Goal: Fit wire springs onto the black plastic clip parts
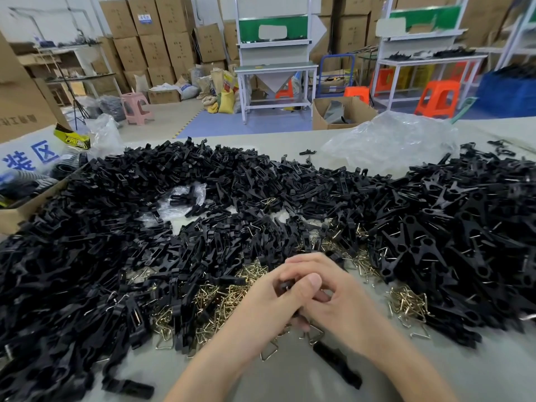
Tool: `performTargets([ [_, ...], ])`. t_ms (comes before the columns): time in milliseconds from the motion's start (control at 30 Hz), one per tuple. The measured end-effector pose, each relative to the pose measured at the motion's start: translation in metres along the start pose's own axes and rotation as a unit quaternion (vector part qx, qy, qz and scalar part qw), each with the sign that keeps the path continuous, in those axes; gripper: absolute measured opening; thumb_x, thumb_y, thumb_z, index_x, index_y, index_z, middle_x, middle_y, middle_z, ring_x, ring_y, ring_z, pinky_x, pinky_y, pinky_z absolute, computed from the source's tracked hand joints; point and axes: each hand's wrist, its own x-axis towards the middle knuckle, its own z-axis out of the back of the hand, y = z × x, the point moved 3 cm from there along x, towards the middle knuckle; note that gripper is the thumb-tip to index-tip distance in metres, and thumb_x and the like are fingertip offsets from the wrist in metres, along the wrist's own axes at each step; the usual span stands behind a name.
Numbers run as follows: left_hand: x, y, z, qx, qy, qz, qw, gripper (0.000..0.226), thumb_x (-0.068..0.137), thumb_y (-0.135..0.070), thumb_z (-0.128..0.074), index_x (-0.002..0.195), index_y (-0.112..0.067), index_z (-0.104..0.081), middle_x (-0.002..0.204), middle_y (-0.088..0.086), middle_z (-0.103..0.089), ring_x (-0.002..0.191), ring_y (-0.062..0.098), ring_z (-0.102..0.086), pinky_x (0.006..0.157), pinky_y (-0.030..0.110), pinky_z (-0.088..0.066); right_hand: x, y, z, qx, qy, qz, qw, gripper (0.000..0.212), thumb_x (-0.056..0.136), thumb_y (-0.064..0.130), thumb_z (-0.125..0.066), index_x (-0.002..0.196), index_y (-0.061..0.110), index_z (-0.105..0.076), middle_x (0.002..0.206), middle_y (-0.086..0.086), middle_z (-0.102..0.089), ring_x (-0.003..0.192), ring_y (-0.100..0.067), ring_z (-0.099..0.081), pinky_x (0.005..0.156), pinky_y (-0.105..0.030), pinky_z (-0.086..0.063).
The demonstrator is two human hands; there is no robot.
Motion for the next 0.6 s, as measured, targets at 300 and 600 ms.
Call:
performTargets([
  [300, -0.009, -0.011, 0.023, 0.254, -0.258, -0.115, 0.925, 0.025, 0.096, -0.042, -0.051, 0.119, -0.035, -0.06, 0.095, -0.018, -0.071, 0.063, -0.004, -0.059, 0.061, 0.015, -0.048, 0.003, -0.008, 0.074, 0.294, -0.342, -0.09, 0.888, 0.044, 0.084, 0.046, -0.07, 0.125, 0.029, -0.066, 0.114, -0.005, -0.076, 0.089, -0.014, -0.075, 0.067, -0.021, -0.059],
  [600, -0.008, 0.004, 0.062, 0.611, -0.298, 0.055, 0.731, 0.039, 0.102, -0.049, -0.042, 0.135, -0.034, -0.055, 0.142, -0.008, -0.051, 0.136, 0.018, -0.041, 0.111, 0.038, -0.028, 0.005, -0.012, 0.024, 0.08, -0.144, -0.134, 0.977, 0.024, 0.101, 0.015, -0.059, 0.109, 0.032, -0.074, 0.095, 0.003, -0.076, 0.08, -0.009, -0.068, 0.068, -0.021, -0.055],
])
